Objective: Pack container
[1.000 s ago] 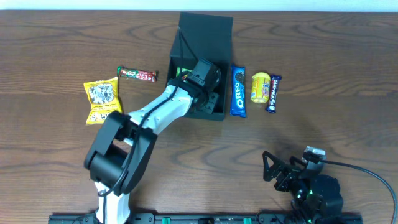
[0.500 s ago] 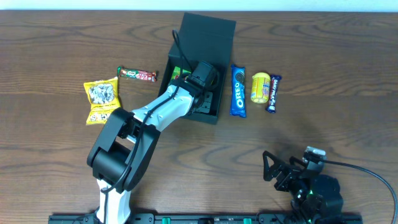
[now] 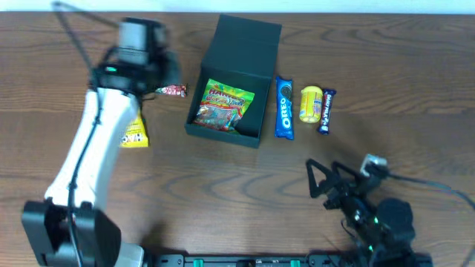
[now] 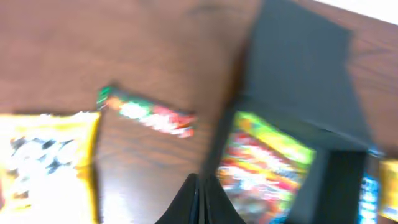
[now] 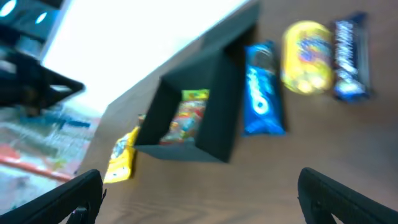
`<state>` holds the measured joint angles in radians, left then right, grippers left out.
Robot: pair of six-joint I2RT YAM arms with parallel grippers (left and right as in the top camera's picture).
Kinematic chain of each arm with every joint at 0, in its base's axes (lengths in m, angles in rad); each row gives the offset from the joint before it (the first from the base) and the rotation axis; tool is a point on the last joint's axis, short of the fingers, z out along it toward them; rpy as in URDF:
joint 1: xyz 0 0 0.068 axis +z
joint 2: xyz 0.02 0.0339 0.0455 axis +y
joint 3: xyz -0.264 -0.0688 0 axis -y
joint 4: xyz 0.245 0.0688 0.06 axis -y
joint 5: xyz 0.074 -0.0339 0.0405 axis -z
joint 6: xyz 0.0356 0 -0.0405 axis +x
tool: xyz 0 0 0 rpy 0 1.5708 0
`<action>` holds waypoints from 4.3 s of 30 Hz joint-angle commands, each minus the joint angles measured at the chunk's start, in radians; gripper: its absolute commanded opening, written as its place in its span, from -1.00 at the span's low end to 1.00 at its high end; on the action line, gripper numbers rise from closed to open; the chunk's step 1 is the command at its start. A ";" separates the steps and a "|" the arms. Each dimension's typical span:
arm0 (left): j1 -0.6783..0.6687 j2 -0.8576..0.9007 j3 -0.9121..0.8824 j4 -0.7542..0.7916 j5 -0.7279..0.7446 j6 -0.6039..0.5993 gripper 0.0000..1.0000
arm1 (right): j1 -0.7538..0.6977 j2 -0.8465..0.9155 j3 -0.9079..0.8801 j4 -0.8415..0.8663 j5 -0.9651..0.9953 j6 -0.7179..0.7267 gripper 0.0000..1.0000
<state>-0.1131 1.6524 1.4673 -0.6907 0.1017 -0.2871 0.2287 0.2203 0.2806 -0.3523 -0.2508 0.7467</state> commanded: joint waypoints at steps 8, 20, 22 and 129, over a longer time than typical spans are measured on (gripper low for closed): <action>0.091 0.177 -0.180 0.070 0.291 0.080 -0.88 | 0.001 0.801 0.407 0.052 -0.111 -0.336 0.98; 0.030 0.266 -0.180 0.121 0.319 -0.002 -0.88 | 0.011 1.250 0.756 0.124 -0.256 -0.434 0.95; 0.004 0.274 -0.180 0.123 0.317 -0.009 -0.88 | 0.026 1.287 0.756 0.130 -0.203 -0.431 0.81; -0.089 0.289 -0.180 -0.008 0.291 -0.031 -0.88 | 0.106 1.782 1.471 -0.650 0.219 -0.536 -0.49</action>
<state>-0.1982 1.9263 1.2896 -0.6979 0.3859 -0.3153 0.3332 2.0060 1.6566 -0.9695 -0.0296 0.2153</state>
